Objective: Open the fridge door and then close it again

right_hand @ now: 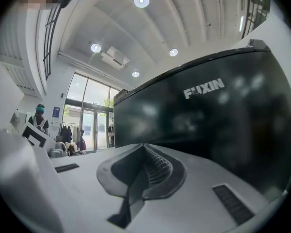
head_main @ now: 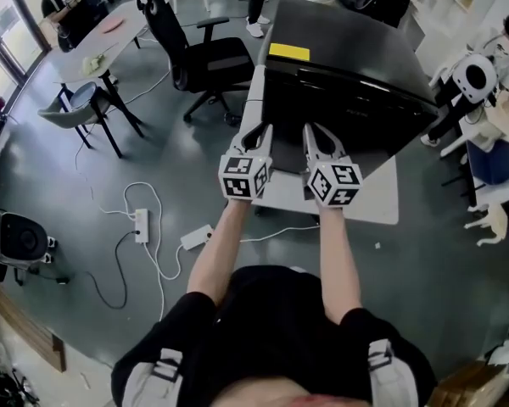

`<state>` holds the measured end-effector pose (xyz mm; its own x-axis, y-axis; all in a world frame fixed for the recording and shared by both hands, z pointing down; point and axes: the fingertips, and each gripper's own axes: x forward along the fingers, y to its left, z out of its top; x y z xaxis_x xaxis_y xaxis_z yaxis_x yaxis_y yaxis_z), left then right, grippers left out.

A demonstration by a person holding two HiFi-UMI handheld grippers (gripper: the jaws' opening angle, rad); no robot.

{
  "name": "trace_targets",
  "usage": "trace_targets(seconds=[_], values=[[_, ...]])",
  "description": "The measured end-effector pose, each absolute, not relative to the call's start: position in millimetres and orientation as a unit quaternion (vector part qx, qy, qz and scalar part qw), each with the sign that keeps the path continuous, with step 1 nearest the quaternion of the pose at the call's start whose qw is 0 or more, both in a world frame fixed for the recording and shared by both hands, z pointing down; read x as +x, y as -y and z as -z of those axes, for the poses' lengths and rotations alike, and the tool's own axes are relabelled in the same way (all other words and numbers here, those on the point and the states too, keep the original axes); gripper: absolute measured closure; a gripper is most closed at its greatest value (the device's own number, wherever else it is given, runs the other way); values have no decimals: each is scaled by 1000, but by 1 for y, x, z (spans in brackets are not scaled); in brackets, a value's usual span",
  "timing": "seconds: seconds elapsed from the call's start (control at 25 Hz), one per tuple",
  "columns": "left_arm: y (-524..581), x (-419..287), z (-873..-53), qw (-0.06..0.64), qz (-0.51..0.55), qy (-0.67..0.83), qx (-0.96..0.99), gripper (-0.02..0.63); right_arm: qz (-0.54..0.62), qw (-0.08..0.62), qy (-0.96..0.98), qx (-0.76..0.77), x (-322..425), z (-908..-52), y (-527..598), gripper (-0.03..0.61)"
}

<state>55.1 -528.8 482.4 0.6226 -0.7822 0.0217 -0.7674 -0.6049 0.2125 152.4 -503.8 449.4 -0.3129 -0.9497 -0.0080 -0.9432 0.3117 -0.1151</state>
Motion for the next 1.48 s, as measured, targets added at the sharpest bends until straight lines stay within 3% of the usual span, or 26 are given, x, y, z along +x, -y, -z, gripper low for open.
trace_targets(seconds=[0.12, 0.52, 1.48], values=[[509, 67, -461, 100, 74, 439, 890, 608, 37, 40, -794, -605, 171, -449, 492, 584], [477, 110, -434, 47, 44, 462, 884, 614, -3, 16, -752, -659, 250, -431, 448, 584], [459, 155, -448, 33, 29, 470, 881, 614, 5, -11, -766, -642, 275, -451, 429, 584]])
